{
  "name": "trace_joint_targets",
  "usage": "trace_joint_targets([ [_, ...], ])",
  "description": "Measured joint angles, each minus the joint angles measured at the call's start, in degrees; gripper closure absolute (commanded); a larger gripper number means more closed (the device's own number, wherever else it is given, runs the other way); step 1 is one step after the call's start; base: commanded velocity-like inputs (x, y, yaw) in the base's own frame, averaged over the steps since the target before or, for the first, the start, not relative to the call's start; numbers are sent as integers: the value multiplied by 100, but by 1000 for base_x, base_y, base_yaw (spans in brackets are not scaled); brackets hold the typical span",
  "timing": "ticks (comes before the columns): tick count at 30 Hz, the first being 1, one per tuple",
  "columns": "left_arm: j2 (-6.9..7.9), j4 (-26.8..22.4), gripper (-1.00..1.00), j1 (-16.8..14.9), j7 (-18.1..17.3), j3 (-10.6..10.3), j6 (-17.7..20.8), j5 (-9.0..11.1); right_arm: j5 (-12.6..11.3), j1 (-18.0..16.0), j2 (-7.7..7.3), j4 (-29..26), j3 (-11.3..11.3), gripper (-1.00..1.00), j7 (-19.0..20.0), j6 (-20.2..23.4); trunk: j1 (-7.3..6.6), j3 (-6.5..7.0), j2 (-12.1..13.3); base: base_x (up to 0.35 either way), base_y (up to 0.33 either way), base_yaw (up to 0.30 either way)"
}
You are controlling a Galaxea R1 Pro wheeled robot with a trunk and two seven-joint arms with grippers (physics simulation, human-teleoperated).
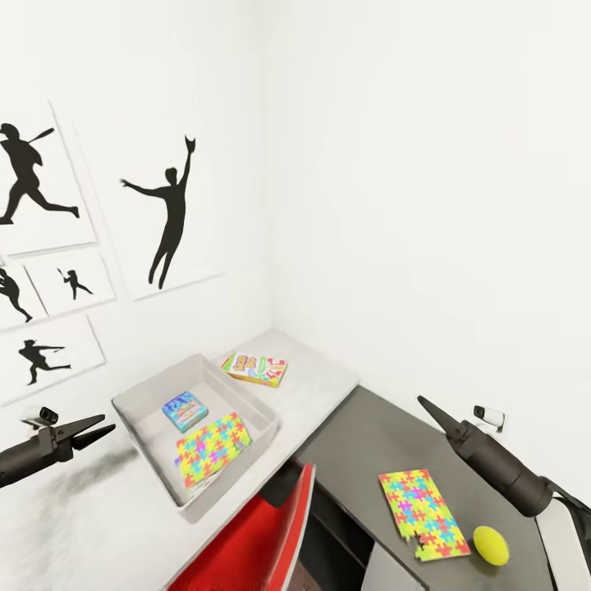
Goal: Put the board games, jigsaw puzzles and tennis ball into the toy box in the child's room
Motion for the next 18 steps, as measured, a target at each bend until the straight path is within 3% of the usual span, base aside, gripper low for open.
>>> trace_joint_targets([
  [5,0,-1,-100,0,0,0,-2,0,1,0,-2,-1,-1,-100,0,0,-2,35,0,-176,0,-203],
  [18,0,-1,-100,1,0,-1,2,0,2,0,-3,1,-4,-100,-8,0,-2,125,1,-70,0,-203],
])
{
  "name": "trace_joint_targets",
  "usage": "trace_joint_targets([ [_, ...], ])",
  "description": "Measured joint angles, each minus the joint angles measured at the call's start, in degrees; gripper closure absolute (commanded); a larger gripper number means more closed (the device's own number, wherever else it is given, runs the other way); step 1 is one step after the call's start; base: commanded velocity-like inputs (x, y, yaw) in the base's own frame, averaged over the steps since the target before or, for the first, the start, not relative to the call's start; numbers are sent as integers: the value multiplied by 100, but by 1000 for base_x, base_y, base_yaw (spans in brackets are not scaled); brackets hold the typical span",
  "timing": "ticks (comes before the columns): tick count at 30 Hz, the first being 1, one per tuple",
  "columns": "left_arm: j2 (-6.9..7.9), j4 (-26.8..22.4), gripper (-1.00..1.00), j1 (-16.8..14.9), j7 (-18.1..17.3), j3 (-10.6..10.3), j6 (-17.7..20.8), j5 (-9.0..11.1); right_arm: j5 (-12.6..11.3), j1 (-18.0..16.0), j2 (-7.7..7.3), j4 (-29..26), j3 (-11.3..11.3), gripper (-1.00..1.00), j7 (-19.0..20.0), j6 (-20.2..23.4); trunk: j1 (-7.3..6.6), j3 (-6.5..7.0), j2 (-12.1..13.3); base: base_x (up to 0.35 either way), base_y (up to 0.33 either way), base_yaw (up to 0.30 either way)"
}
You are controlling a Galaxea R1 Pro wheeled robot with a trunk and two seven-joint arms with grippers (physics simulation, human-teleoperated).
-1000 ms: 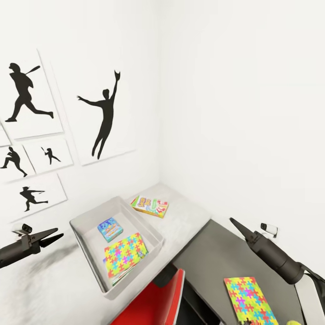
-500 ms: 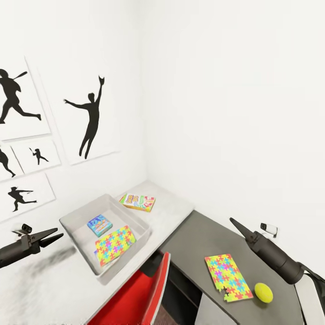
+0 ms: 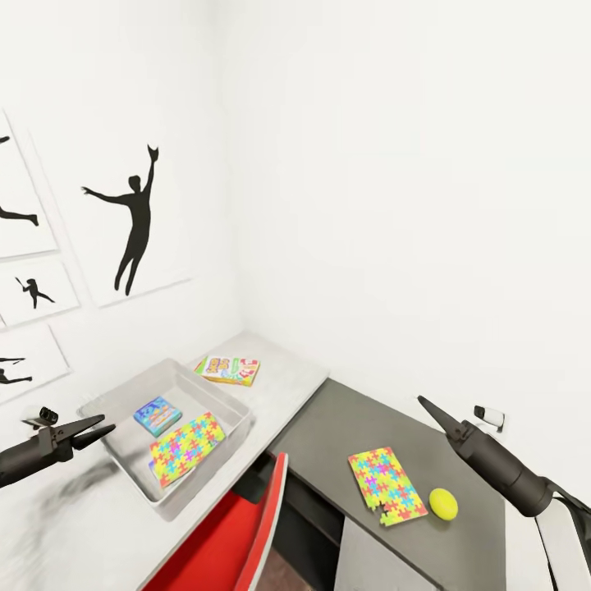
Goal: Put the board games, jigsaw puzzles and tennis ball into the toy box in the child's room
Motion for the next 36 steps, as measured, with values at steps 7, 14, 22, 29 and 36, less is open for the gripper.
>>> trace_joint_targets([
  [7,0,0,-100,0,0,-1,1,1,2,0,0,1,0,-100,-4,0,-1,48,0,-67,0,-203],
  [14,0,1,-100,-1,1,-2,1,3,2,-1,0,0,0,-100,-4,0,-1,93,-4,8,-55,-203],
  [22,1,1,-100,-3,1,-3,1,6,-2,-3,0,0,0,-100,-8,1,-1,143,-8,71,-238,-203],
  [29,-2,1,-100,-3,1,-3,1,6,1,-4,0,0,0,-100,-12,1,0,189,-10,81,-280,-203],
  [36,-4,-1,-100,-2,1,-1,1,3,2,-4,0,1,0,-100,-11,2,0,239,-10,100,-286,-204],
])
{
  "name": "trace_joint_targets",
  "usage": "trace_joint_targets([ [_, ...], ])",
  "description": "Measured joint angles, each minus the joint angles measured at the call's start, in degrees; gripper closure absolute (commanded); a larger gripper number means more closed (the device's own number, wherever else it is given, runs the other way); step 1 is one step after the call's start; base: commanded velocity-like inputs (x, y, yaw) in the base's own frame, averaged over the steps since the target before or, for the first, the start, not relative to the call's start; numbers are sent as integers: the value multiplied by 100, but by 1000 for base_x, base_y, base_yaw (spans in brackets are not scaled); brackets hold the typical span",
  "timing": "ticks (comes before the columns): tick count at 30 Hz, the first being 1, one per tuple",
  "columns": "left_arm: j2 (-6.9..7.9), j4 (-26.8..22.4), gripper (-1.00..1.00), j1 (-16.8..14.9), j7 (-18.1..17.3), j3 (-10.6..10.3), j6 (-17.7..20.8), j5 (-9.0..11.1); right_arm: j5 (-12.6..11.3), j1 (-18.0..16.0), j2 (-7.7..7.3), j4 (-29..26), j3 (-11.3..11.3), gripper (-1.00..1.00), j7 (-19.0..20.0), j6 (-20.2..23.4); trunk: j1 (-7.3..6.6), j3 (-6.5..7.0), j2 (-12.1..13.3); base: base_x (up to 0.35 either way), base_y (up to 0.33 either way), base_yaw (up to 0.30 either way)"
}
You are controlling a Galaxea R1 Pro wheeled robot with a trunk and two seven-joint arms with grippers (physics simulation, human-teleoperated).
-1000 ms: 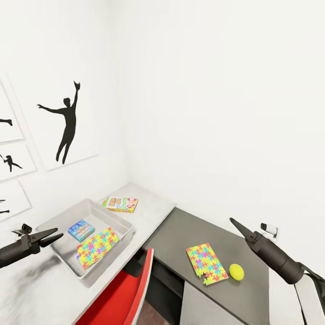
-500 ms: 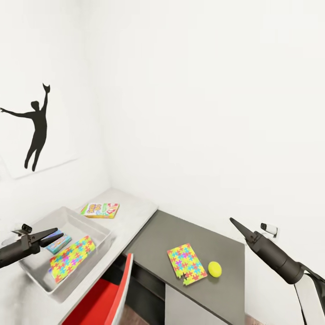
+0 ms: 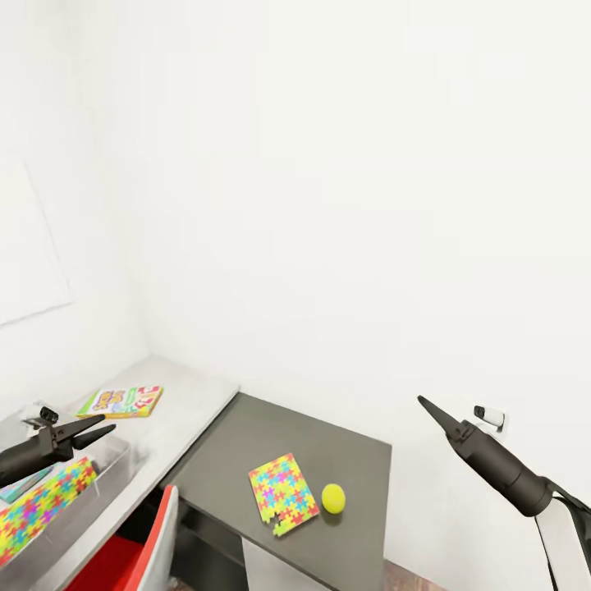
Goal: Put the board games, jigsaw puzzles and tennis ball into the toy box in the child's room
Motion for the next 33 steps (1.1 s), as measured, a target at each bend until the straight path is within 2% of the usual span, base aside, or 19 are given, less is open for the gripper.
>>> trace_joint_targets([
  [19,-4,0,-100,0,0,0,0,0,1,0,0,1,0,-100,-7,0,0,132,0,137,-275,-204],
  [33,-3,-1,-100,-1,-2,0,0,-1,9,0,0,2,0,-100,-6,-2,0,218,0,29,-41,-171],
])
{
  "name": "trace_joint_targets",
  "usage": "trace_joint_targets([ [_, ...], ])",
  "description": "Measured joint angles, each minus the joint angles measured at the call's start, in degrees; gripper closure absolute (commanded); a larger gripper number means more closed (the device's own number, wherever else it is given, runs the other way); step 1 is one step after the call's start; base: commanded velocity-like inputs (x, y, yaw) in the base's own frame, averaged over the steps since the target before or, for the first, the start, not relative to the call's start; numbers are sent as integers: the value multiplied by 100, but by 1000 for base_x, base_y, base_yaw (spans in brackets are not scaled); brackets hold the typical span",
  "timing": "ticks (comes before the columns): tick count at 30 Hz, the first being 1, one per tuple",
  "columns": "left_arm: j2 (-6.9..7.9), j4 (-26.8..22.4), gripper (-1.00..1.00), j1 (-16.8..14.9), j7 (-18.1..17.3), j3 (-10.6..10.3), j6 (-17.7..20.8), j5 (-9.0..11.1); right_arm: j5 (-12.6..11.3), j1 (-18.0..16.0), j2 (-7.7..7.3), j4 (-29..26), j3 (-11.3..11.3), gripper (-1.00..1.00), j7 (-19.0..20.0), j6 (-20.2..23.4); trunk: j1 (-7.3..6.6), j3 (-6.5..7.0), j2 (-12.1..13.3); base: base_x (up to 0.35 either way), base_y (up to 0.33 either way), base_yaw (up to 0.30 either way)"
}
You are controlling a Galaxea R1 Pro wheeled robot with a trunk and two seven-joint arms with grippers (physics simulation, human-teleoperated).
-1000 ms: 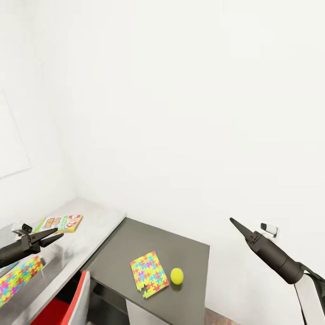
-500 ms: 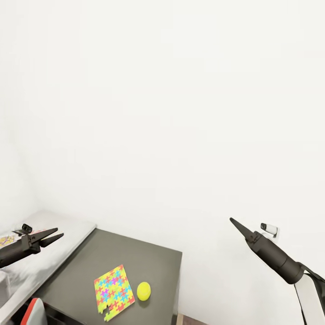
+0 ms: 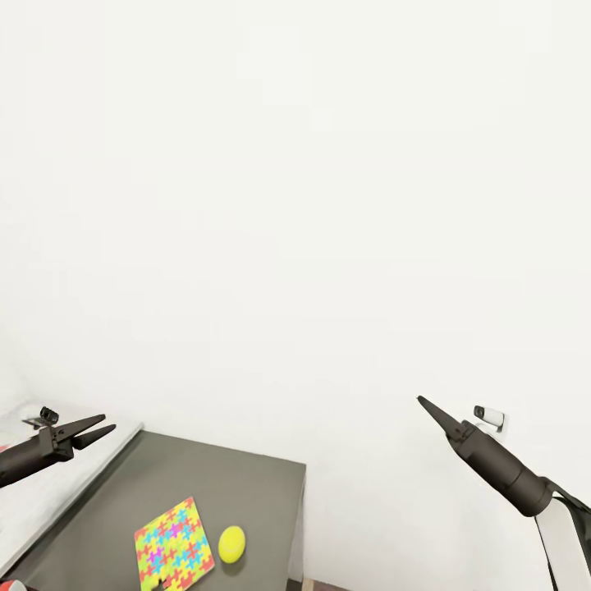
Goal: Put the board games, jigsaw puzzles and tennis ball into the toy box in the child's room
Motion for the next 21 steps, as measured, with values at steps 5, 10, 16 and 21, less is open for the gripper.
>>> trace_joint_targets([
  [5,0,0,-100,0,0,0,0,0,-15,0,0,0,0,-100,-19,0,-1,8,0,117,52,-57],
  [10,-1,1,-100,-1,0,0,0,0,-20,1,0,-1,0,-100,-28,0,0,10,0,57,19,-181],
  [16,-1,2,-100,-2,0,-1,0,-1,-15,1,0,-1,-1,-100,-42,0,1,11,1,17,6,-249],
  [21,-1,2,-100,-2,0,-1,0,-1,-12,1,0,-1,-1,-100,-46,0,1,11,0,4,2,-270],
])
